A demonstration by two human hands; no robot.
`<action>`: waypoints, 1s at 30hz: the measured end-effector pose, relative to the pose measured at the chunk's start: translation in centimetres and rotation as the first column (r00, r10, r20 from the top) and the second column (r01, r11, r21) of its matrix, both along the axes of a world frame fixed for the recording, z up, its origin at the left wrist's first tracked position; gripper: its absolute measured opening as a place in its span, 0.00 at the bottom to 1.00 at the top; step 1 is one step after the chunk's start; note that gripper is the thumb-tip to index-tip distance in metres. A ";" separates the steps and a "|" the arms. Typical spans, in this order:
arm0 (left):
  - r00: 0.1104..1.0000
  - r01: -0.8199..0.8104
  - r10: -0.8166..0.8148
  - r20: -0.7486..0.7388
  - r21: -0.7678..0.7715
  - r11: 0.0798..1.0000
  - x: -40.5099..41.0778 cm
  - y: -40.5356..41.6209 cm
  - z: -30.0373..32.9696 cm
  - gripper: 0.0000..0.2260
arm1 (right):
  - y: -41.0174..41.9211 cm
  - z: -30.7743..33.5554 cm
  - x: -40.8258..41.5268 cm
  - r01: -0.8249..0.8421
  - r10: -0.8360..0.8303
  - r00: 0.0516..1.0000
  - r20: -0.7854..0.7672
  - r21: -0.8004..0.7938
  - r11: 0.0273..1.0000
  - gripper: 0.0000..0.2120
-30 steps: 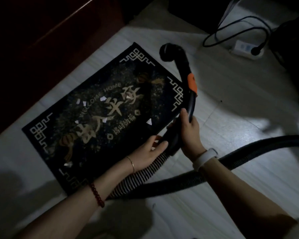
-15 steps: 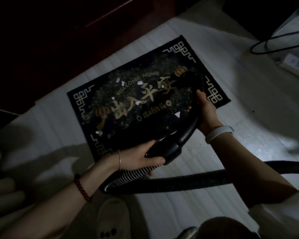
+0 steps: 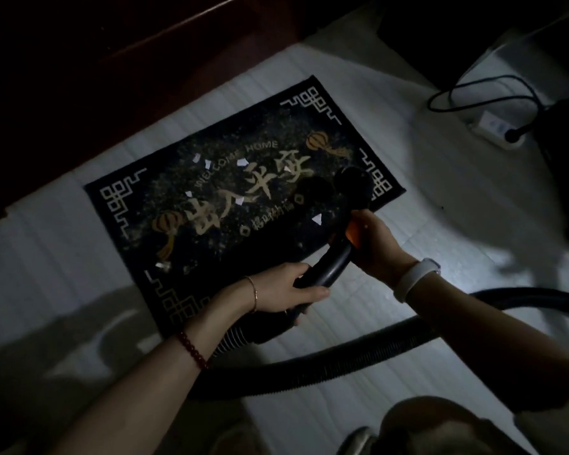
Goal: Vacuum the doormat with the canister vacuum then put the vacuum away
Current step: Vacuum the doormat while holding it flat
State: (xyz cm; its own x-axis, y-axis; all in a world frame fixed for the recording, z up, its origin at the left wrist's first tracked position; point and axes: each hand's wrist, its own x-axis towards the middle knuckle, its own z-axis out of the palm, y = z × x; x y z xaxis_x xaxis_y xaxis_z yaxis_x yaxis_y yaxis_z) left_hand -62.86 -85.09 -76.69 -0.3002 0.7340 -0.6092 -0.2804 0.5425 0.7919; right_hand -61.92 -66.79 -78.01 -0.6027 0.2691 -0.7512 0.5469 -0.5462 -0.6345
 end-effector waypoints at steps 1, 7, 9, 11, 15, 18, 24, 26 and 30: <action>1.000 0.016 -0.016 0.025 0.004 1.000 0.0 -0.1 -0.1 0.08 | 0.0 0.0 0.3 0.003 -0.004 0.999 0.041 0.007 1.000 0.14; 0.996 0.088 -0.088 -0.019 -0.015 0.996 0.6 1.2 -1.3 0.11 | 0.6 -0.7 1.0 0.032 -0.038 0.998 0.059 0.096 0.995 0.12; 0.994 0.089 -0.091 -0.061 -0.041 0.995 0.7 2.0 -2.2 0.15 | 1.3 -1.6 0.9 -0.001 -0.005 0.998 0.063 0.094 0.996 0.13; 0.989 0.105 -0.112 -0.100 -0.076 0.992 0.7 2.8 -2.8 0.18 | 2.0 -2.7 0.9 0.006 -0.011 0.998 0.060 0.079 0.997 0.13; 0.975 0.128 -0.143 -0.167 -0.099 0.987 0.8 3.9 -3.7 0.13 | 3.2 -4.5 1.1 0.033 -0.034 0.999 0.015 0.078 0.996 0.12; 0.946 0.091 -0.130 -0.295 -0.143 0.985 1.0 5.0 -3.9 0.17 | 4.3 -4.7 0.2 0.006 0.003 0.997 -0.080 0.115 0.993 0.11; 0.947 -0.008 -0.029 -0.319 -0.114 0.993 -0.1 6.0 -4.3 0.12 | 4.7 -5.8 -2.6 -0.034 0.030 0.999 0.020 0.195 0.980 0.09; 0.960 -0.041 0.017 -0.280 -0.078 0.996 0.3 5.8 -4.7 0.09 | 4.6 -6.3 -2.5 -0.079 0.067 0.996 0.058 0.219 0.972 0.09; 0.953 -0.117 0.107 -0.282 -0.017 0.993 0.4 5.9 -4.3 0.10 | 5.1 -6.1 -3.3 -0.080 0.083 0.997 -0.001 0.279 0.957 0.08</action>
